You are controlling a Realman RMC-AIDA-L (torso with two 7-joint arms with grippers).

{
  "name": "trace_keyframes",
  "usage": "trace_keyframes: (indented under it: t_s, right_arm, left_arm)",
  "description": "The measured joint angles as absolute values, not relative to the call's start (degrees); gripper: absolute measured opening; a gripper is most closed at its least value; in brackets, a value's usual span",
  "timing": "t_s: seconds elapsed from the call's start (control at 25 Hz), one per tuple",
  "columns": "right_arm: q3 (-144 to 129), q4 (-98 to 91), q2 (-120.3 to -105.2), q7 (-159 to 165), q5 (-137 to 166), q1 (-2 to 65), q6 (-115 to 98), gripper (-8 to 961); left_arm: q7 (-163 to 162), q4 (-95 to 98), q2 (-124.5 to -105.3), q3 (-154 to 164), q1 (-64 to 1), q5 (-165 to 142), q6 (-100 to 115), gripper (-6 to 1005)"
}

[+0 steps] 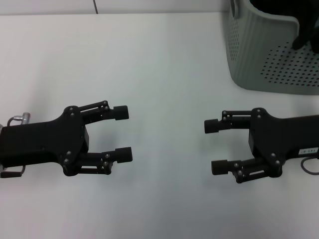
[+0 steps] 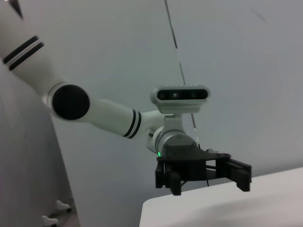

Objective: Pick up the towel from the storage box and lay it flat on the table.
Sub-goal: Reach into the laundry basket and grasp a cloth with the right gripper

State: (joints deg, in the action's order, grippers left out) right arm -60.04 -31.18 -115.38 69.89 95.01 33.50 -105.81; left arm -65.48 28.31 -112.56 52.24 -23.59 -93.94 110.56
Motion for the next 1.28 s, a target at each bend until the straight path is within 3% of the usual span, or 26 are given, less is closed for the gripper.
trace_keyframes:
  t_s: [1.04, 1.28]
  right_arm:
    - [-60.0, -31.1, -115.92, 62.8, 92.9, 32.3, -106.8, 781]
    - [-59.6, -29.0, -115.87, 62.7, 92.8, 32.1, -105.2, 780]
  left_arm:
    - [-66.0, 28.0, -112.80, 52.1, -23.7, -93.6, 110.9, 858]
    - [-69.5, 32.9, -114.53, 49.0, -24.2, -89.0, 110.8, 853]
